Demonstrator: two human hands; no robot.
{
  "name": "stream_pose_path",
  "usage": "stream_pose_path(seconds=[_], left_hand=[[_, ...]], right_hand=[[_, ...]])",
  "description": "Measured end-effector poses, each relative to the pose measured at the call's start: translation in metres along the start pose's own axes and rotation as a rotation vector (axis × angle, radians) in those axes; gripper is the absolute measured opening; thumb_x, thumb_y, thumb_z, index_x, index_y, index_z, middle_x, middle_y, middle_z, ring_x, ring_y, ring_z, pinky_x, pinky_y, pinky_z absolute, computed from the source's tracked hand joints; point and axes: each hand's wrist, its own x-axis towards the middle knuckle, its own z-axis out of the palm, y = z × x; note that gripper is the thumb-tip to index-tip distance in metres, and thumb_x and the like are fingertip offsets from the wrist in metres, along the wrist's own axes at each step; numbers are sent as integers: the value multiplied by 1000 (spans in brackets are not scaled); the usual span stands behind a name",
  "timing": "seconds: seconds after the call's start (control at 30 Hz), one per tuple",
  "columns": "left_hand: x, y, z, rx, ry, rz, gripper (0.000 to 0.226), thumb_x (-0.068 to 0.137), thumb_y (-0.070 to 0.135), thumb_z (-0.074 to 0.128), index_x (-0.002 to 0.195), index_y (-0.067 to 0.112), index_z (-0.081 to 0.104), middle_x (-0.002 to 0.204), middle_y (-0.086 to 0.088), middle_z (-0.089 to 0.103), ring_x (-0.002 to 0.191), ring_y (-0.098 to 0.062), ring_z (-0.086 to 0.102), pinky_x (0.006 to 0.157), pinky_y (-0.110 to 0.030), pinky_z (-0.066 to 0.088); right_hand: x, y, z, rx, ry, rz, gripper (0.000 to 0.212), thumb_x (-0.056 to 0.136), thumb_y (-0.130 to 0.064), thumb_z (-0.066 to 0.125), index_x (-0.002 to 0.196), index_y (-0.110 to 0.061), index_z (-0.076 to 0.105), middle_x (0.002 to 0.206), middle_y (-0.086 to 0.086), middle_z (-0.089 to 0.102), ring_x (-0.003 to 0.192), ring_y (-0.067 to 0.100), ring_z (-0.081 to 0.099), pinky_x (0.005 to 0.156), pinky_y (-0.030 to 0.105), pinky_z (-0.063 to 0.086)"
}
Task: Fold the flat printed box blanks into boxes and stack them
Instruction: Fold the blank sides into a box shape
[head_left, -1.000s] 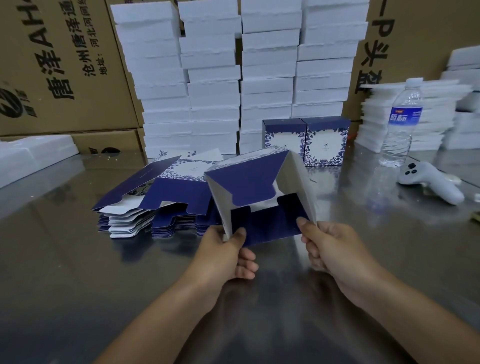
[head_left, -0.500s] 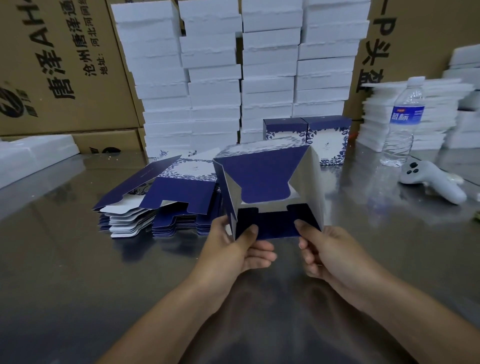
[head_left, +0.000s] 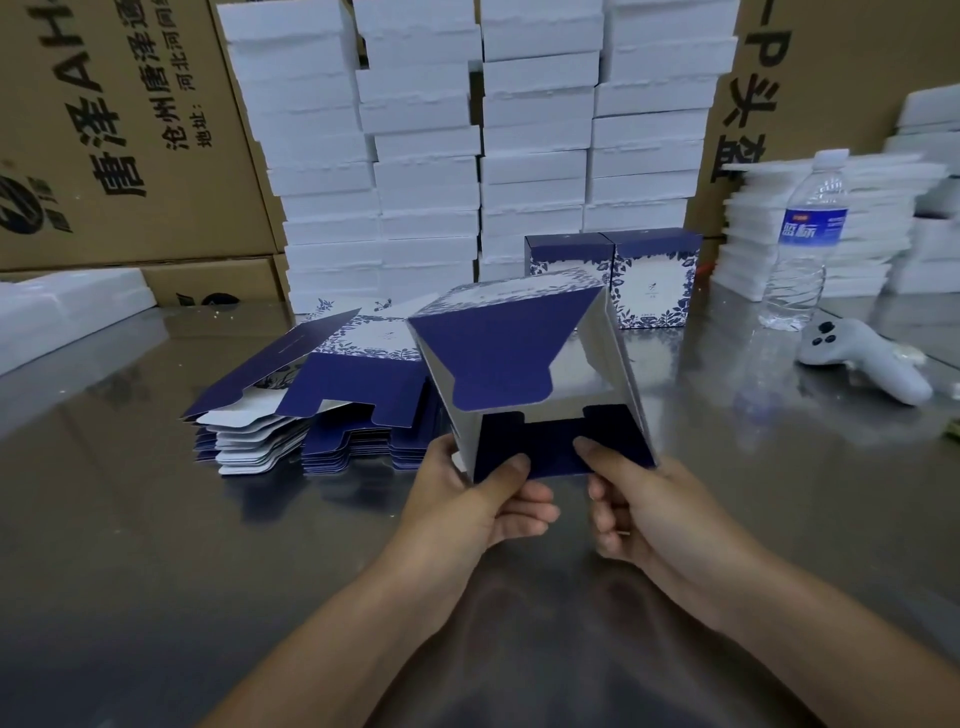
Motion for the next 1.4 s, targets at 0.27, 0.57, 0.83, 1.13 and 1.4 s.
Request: stream_pose_path(seconds=[0.27, 0.57, 0.83, 1.13, 1.4], left_hand=[[0, -3, 5, -86, 3, -73, 43, 89, 7, 59, 126, -4, 41, 63, -13, 67, 54, -20, 67, 47, -22, 52], [1, -6, 3, -115, -18, -117, 13, 86, 1, 61, 97, -7, 60, 64, -12, 68, 57, -15, 68, 51, -19, 53], [2, -5, 3, -138, -32, -147, 25, 84, 0, 62, 104, -13, 58, 63, -12, 67, 54, -13, 66, 50, -18, 52], [6, -3, -1, -52, -9, -166, 32, 86, 2, 62, 113, -13, 53, 64, -11, 68, 55, -14, 67, 49, -18, 51], [12, 5, -12, 375, 81, -60, 44, 91, 33, 59, 125, 10, 45, 52, 0, 59, 45, -14, 58, 45, -24, 47]], right_hand=[[-4, 0, -1, 22, -91, 16, 43, 86, -22, 64, 44, -17, 58, 45, 1, 44, 39, 9, 41, 41, 17, 38], [-3, 4, 5, 23, -68, 33, 42, 87, -25, 64, 47, -14, 58, 45, 4, 48, 38, 10, 44, 40, 18, 41], [-3, 2, 0, -14, -175, 81, 35, 87, -18, 62, 53, -13, 64, 50, 4, 52, 42, 11, 48, 44, 19, 43], [0, -2, -3, -22, -169, 162, 36, 82, -28, 67, 47, -18, 63, 51, 3, 53, 42, 11, 49, 42, 18, 43], [6, -4, -8, -360, 136, -31, 38, 89, -46, 55, 93, -8, 55, 57, 4, 61, 46, 15, 58, 45, 25, 47]])
